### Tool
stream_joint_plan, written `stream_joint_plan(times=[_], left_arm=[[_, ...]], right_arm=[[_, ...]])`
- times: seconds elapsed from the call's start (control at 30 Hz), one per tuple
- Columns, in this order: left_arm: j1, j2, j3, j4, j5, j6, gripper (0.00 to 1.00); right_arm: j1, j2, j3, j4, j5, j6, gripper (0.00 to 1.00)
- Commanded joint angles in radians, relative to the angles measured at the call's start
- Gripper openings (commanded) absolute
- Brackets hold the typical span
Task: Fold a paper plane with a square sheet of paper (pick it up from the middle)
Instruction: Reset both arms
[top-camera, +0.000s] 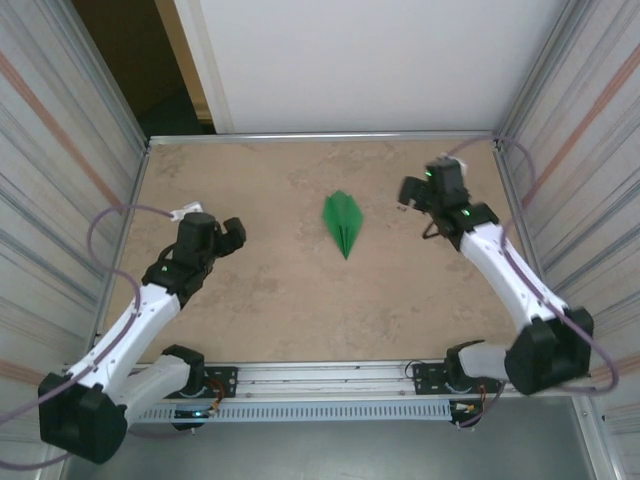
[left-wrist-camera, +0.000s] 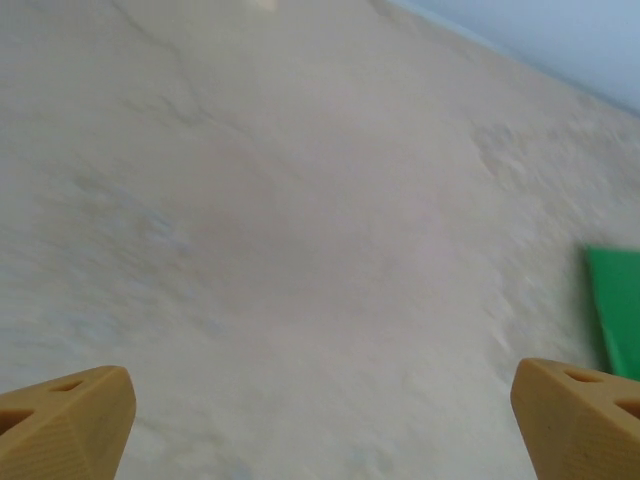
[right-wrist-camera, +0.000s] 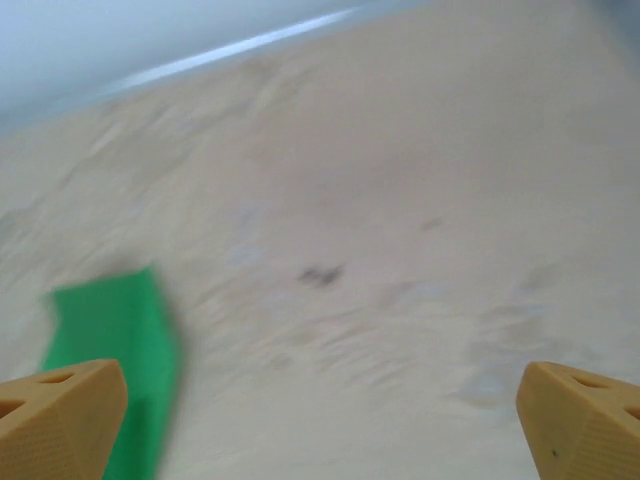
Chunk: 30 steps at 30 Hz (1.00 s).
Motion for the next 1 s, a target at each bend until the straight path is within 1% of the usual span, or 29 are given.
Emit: stream_joint_plan(times=[0.0,0.03,0.1,0.17,0.2,0.27,0.37,0.43,0.47,0.53,0.6,0.67,0.77,0.87,0.97], left_arm=[[0.046,-0.066,-0.103,0.065,-0.272,0.093,0.97],[0.072,-0.079,-0.138,0.107,-0.272,0.123,0.97],[0.108,-0.106,-0.238,0.254,-0.282,0.215,0.98],[0.141,-0.115,-0.314,0.4,-0.258,0.286,0.99],[0.174,-0.123,-0.32,0.401,-0.203,0.294,0.99],[0.233,-0.12,-0.353,0.482,-0.12,0.342,0.99],[0.29,-0.064,-0.386,0.596,-0.035,0.404,0.98],[0.302,-0.01,-0.421,0.724,0.042,0.461,0.98],[0.302,0.024,-0.433,0.795,0.088,0.493,0.98],[0.302,0.1,-0.431,0.874,0.151,0.537,0.98],[0.302,0.184,-0.425,0.951,0.184,0.561,0.98],[0.304,0.263,-0.415,1.028,0.218,0.578,0.98],[0.309,0.334,-0.38,1.065,0.283,0.589,0.98],[0.312,0.431,-0.337,1.091,0.328,0.613,0.98],[0.312,0.531,-0.301,1.121,0.341,0.621,0.98]], right_arm=[[-0.128,-0.086,-0.202,0.184,0.092,-0.036,0.99],[-0.165,-0.106,-0.258,0.24,0.095,-0.04,0.99],[-0.226,-0.128,-0.355,0.337,0.117,-0.027,0.99],[-0.251,-0.095,-0.422,0.437,0.126,-0.055,0.99],[-0.254,-0.071,-0.439,0.468,0.13,-0.07,0.99],[-0.256,-0.026,-0.444,0.497,0.124,-0.088,0.99],[-0.256,0.044,-0.493,0.651,0.063,-0.136,0.99],[-0.254,0.076,-0.531,0.78,0.021,-0.178,0.99],[-0.252,0.086,-0.538,0.811,0.001,-0.212,0.99],[-0.252,0.105,-0.553,0.871,-0.032,-0.263,0.99],[-0.253,0.122,-0.568,0.922,-0.068,-0.289,0.99],[-0.265,0.149,-0.602,1.01,-0.12,-0.312,0.99],[-0.273,0.181,-0.64,1.113,-0.155,-0.328,0.99],[-0.288,0.208,-0.662,1.178,-0.189,-0.324,0.99],[-0.3,0.253,-0.667,1.227,-0.214,-0.316,0.99]])
